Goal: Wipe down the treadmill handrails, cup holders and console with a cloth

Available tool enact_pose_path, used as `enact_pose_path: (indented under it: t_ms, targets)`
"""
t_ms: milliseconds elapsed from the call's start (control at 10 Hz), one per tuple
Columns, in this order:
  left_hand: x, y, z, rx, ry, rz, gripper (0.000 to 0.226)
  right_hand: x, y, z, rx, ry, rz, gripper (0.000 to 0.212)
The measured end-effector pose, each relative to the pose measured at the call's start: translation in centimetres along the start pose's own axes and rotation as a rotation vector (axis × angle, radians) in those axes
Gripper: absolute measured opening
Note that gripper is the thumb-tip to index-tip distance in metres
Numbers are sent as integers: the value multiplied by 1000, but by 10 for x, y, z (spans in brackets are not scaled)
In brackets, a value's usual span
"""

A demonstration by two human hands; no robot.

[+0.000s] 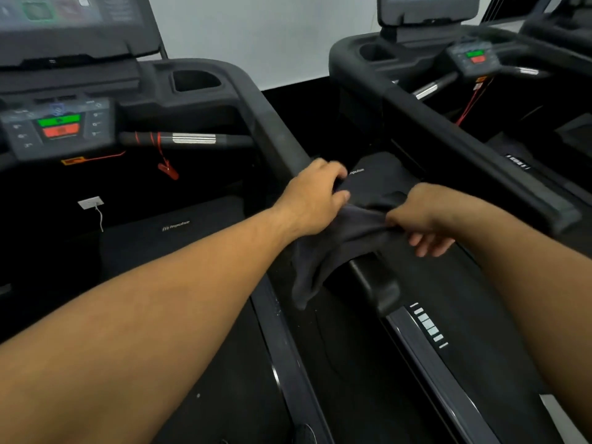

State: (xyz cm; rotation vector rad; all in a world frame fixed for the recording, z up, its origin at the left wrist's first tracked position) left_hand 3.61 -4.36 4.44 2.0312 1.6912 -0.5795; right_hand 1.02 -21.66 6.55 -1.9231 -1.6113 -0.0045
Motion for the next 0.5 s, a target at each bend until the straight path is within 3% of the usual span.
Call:
enact_pose_path:
  t_ms: [100, 200, 300, 400, 500]
  targets:
    - [18, -7, 4, 4, 97, -39, 10, -3, 13, -1, -204, -292, -53, 36]
    - [28, -13, 12, 31, 58, -121, 10, 11, 29, 3, -322, -228, -353, 17]
    - [28, -18, 20, -24, -12, -171, 10, 21, 37, 23, -196, -180, -494, 10]
    - [30, -25, 22, -70, -81, -184, 12, 25, 44, 32, -149, -210, -483, 7]
    - [42, -27, 2, -3, -90, -210, 20, 37, 47, 24, -171, -237, -460, 6]
Point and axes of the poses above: each hand's wrist, its own y-axis towards the middle knuckle, its own z-axis out of the palm, x = y × z, the point moved 3 cm from there along y, towards the middle knuckle, and after that the axes turned 9 degrees about -z, right-handed, at the moved point
